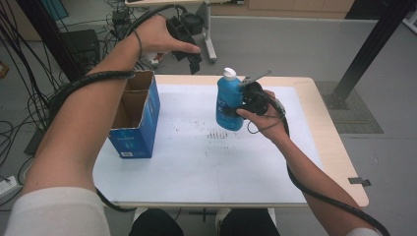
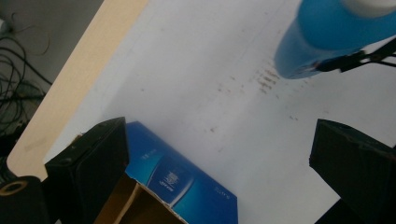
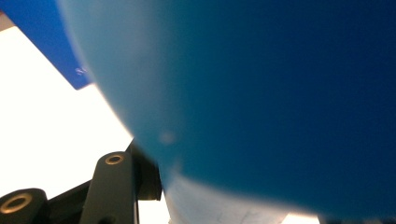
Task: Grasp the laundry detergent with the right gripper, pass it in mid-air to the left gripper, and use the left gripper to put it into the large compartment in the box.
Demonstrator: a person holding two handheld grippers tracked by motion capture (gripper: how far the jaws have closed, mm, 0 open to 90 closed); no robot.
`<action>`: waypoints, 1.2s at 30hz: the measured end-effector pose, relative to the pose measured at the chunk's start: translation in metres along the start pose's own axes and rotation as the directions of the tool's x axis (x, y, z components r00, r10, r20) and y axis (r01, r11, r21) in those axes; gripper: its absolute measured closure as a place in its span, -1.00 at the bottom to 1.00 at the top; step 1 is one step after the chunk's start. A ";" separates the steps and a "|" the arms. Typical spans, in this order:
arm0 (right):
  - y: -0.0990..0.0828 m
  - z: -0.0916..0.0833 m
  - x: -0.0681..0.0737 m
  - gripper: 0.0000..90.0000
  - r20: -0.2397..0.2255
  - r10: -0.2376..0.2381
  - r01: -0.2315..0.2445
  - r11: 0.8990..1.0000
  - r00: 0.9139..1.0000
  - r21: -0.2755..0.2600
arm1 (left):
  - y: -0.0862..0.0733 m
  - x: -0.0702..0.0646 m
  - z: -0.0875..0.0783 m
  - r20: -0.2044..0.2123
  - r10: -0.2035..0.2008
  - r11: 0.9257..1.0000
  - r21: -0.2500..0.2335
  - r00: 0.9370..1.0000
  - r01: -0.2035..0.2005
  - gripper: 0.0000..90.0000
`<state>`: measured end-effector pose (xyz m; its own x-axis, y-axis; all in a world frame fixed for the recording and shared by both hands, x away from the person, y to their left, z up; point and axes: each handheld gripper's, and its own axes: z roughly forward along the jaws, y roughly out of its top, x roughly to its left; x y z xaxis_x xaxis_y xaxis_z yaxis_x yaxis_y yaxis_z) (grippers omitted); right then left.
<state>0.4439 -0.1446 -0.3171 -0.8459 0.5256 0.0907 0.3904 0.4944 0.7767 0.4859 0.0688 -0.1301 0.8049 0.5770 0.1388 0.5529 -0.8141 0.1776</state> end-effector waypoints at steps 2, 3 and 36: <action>0.009 0.007 0.001 -0.02 -0.040 -0.016 0.016 1.000 0.999 -0.004 | -0.003 -0.001 -0.004 0.014 0.030 1.000 -0.006 0.999 -0.030 -0.88; 0.012 0.010 0.001 -0.02 -0.060 -0.027 0.027 1.000 0.998 -0.004 | -0.004 -0.003 -0.007 0.022 0.044 0.999 -0.010 0.999 -0.044 -0.88; 0.064 0.047 0.052 -0.03 -0.381 -0.254 0.240 0.967 0.889 -0.086 | -0.024 -0.053 -0.005 0.137 0.293 0.948 0.088 0.946 -0.306 -0.89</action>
<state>0.4418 -0.0534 -0.2921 -0.9897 0.0777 0.1206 0.1434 0.5441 0.8267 0.4286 0.0581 -0.1367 0.9532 0.2984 0.0494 0.2966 -0.9542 0.0401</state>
